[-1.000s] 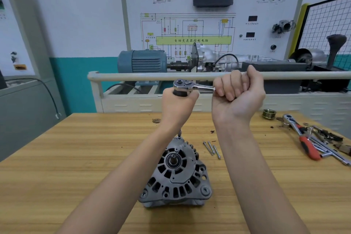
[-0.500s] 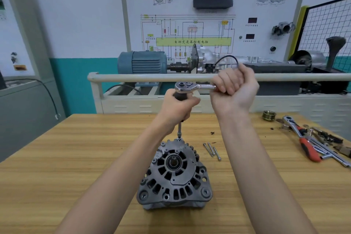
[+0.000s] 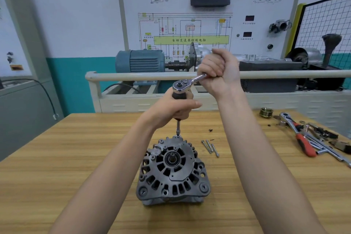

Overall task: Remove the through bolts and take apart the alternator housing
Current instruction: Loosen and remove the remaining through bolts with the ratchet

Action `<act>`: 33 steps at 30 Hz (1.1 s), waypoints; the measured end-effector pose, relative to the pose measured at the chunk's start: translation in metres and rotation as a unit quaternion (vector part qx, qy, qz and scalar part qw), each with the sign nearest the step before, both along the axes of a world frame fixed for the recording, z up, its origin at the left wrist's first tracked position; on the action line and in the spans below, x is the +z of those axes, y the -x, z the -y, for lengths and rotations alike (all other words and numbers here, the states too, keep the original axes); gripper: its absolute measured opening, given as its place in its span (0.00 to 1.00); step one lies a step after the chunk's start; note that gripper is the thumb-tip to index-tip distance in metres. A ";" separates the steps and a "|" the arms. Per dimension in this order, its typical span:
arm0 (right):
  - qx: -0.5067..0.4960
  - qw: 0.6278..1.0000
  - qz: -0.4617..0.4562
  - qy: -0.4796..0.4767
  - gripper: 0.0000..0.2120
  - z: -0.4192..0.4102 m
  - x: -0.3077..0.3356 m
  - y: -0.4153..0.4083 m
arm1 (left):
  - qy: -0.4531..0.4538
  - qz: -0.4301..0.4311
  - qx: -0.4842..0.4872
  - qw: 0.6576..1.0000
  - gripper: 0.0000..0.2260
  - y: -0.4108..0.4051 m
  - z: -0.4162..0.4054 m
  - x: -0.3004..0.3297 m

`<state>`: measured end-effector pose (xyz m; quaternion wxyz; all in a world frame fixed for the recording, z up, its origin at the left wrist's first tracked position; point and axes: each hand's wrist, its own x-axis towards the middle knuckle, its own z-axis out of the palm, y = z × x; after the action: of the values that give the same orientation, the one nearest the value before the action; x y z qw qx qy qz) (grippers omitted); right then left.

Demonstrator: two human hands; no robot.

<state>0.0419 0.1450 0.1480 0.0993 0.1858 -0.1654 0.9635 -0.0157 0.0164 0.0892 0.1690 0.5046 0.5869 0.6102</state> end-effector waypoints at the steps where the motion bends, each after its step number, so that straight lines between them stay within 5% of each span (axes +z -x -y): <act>1: -0.005 1.000 -0.002 0.001 0.27 0.001 0.000 0.000 | -0.001 0.003 0.008 1.000 0.19 0.000 0.000 0.000; 10: -0.299 0.950 -0.084 0.016 0.29 0.037 -0.042 -0.046 | -0.128 0.034 0.303 0.944 0.19 -0.018 -0.025 -0.011; 13: -0.279 0.956 -0.085 0.015 0.29 0.030 -0.036 -0.045 | -0.111 0.003 0.286 0.952 0.19 -0.017 -0.023 -0.012; 18: -0.057 0.998 -0.029 0.002 0.26 0.000 -0.010 -0.015 | 0.004 -0.047 0.077 0.996 0.15 -0.006 -0.001 -0.003; 21: 0.022 1.000 -0.011 0.004 0.24 -0.004 -0.003 -0.001 | 0.025 -0.022 0.036 0.999 0.17 -0.006 -0.004 -0.001; 25: -0.038 0.998 -0.016 0.043 0.26 -0.002 -0.011 -0.008 | -0.030 -0.018 0.126 0.991 0.18 -0.008 -0.010 -0.006; 29: -0.221 0.972 -0.065 0.038 0.27 0.022 -0.036 -0.036 | -0.139 0.013 0.311 0.940 0.19 -0.016 -0.026 -0.015; 33: -0.247 0.965 -0.088 0.023 0.27 0.024 -0.039 -0.043 | -0.129 -0.001 0.312 0.941 0.19 -0.018 -0.027 -0.016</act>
<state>0.0852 0.1208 0.1095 0.3528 0.2211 -0.1746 0.8923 0.0027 0.0432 0.0733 -0.0970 0.3142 0.6317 0.7020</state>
